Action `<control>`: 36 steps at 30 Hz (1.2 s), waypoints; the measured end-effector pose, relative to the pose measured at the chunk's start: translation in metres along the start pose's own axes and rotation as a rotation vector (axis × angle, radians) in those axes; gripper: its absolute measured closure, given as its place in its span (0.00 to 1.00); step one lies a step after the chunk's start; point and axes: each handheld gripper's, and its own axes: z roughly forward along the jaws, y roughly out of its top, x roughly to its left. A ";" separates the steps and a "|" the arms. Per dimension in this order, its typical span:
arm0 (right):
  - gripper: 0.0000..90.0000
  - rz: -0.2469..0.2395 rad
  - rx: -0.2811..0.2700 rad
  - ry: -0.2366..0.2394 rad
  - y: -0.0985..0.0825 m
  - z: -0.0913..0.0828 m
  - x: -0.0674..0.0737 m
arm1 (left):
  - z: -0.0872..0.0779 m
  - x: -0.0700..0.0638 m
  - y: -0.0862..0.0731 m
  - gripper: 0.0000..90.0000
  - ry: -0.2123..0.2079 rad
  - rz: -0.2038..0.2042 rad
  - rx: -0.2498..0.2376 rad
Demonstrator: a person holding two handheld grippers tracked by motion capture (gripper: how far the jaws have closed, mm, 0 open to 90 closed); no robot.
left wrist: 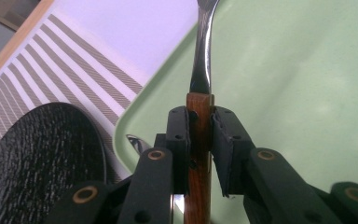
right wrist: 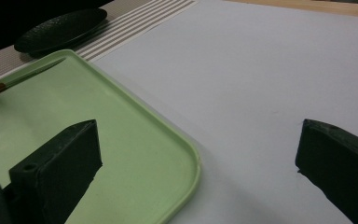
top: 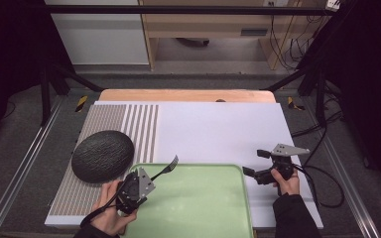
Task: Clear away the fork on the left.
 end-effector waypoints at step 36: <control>0.00 0.001 -0.004 0.001 0.000 0.000 0.000 | 0.025 -0.051 -0.001 0.86 -0.110 0.041 0.217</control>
